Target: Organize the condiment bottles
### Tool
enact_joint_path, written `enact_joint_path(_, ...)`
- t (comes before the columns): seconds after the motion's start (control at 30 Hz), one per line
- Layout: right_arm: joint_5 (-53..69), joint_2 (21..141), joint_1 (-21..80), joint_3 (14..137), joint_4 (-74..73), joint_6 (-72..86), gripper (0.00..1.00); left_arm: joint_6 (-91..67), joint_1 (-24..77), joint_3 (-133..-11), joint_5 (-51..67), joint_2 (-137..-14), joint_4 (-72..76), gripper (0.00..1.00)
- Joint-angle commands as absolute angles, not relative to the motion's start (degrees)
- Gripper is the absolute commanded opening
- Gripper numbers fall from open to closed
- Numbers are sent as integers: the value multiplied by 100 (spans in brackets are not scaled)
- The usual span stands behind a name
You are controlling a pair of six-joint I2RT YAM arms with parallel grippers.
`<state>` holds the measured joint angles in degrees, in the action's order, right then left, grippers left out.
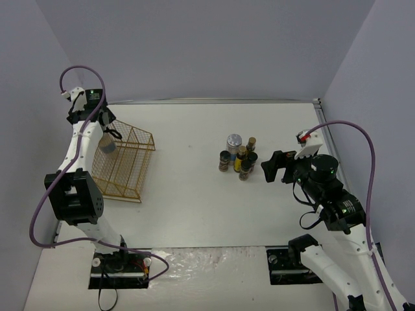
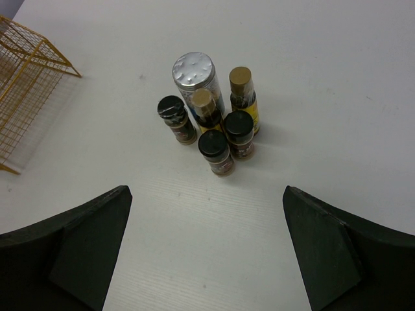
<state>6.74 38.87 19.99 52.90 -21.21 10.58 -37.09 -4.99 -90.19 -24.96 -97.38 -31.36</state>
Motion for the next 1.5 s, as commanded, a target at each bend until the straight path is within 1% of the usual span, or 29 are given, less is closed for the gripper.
enact_joint_path(0.0, 765, 3894, 2048, 5451, -1714, 1107, 100, -3658, -545, -9218, -2253, -9444, -3388, 80)
enact_joint_path(0.13, 791, 3961, 2048, 5552, -1714, 1107, 100, -3689, -533, -9453, -1945, -9259, -3642, 89)
enact_joint_path(0.33, 760, 4109, 2048, 5735, -1716, 1112, 100, -3648, -451, -9777, -1337, -8847, -4056, 96)
enact_joint_path(0.47, 523, 4365, 2048, 6017, -1724, 1134, 100, -3493, -246, -9868, -954, -8452, -4221, 97)
enact_joint_path(0.63, 285, 5291, 2056, 6668, -1749, 1307, 100, -2754, 444, -9894, -415, -8075, -4394, 97)
enact_joint_path(0.73, 564, 6107, 2048, 7230, -1775, 1130, 100, -2081, 835, -9597, 112, -7786, -4378, 97)
enact_joint_path(0.87, 1210, 7426, 2109, 8051, -1939, 721, 100, -1398, 1233, -8862, 624, -7221, -4372, 97)
enact_joint_path(1.07, 1080, 8955, 2496, 8824, -1987, 255, 100, -1091, 1485, -7682, 729, -6363, -4606, 97)
enact_joint_path(1.23, 635, 9724, 2631, 9088, -1958, 53, 99, -1219, 1504, -7119, 766, -5776, -4769, 97)
enact_joint_path(1.47, 317, 10255, 2654, 9041, -1596, 53, 95, -1424, 1512, -6946, 642, -5590, -4834, 97)
